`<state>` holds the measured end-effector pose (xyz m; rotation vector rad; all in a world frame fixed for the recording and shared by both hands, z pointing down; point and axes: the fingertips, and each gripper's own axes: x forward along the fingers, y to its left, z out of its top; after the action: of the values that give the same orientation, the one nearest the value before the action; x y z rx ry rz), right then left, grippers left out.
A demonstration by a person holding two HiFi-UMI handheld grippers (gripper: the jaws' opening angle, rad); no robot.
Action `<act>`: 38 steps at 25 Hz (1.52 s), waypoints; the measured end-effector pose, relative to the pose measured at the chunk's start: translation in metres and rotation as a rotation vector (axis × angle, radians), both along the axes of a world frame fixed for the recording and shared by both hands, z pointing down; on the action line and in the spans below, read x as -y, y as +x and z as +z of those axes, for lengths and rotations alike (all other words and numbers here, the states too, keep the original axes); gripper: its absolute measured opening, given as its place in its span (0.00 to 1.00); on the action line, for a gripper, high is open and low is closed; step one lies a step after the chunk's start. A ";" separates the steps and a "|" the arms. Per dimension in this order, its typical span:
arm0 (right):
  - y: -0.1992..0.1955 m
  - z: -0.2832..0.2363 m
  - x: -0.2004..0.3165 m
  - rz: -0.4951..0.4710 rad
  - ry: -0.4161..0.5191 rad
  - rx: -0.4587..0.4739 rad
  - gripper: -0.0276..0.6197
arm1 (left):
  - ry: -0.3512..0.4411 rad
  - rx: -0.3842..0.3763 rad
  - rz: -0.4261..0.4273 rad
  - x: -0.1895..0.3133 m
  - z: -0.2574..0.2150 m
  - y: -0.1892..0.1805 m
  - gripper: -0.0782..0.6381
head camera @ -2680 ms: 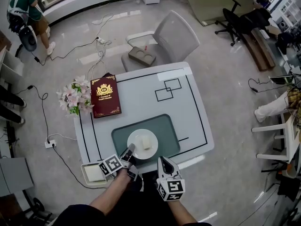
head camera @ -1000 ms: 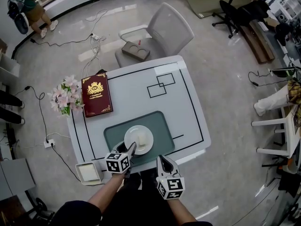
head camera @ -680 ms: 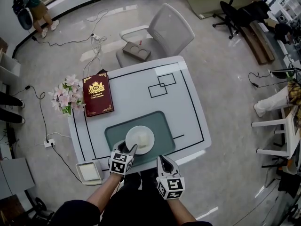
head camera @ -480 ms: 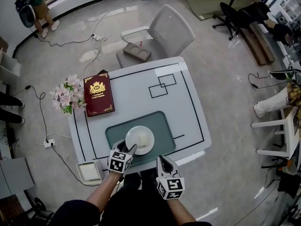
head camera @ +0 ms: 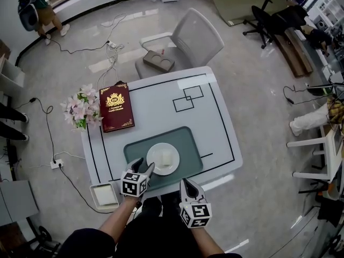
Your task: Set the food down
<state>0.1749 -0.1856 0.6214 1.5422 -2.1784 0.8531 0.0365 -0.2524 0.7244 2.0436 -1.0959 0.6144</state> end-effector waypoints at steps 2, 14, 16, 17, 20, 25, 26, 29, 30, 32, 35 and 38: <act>-0.004 -0.002 0.001 -0.003 0.009 -0.002 0.06 | 0.028 -0.001 0.005 0.000 -0.007 -0.002 0.40; -0.029 -0.032 -0.013 -0.008 0.095 -0.003 0.06 | 0.256 -0.097 0.028 -0.023 -0.092 -0.008 0.16; -0.032 -0.038 -0.017 -0.004 0.113 -0.005 0.06 | 0.300 -0.127 0.019 -0.032 -0.109 -0.012 0.13; -0.033 -0.041 -0.019 -0.002 0.123 -0.008 0.06 | 0.321 -0.136 0.017 -0.036 -0.116 -0.014 0.12; -0.038 -0.054 -0.024 0.001 0.159 -0.018 0.06 | 0.362 -0.155 0.027 -0.050 -0.134 -0.016 0.12; -0.050 -0.075 -0.037 -0.008 0.219 -0.029 0.06 | 0.423 -0.167 0.069 -0.077 -0.162 -0.017 0.12; -0.052 -0.078 -0.040 -0.009 0.228 -0.031 0.06 | 0.438 -0.168 0.080 -0.082 -0.168 -0.017 0.12; -0.060 -0.087 -0.049 -0.012 0.254 -0.036 0.06 | 0.481 -0.172 0.108 -0.097 -0.184 -0.019 0.12; -0.062 -0.090 -0.052 -0.014 0.263 -0.039 0.06 | 0.494 -0.173 0.114 -0.102 -0.189 -0.020 0.12; -0.066 -0.098 -0.058 -0.016 0.286 -0.047 0.05 | 0.514 -0.179 0.119 -0.111 -0.200 -0.022 0.12; -0.072 -0.110 -0.070 -0.021 0.325 -0.064 0.05 | 0.531 -0.199 0.123 -0.125 -0.216 -0.026 0.12; -0.079 -0.120 -0.082 -0.031 0.350 -0.078 0.05 | 0.554 -0.212 0.128 -0.138 -0.229 -0.030 0.12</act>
<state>0.0960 -0.1034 0.5012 1.6579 -2.3803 0.4073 0.0067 -0.1143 0.4959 2.5964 -1.0956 0.1470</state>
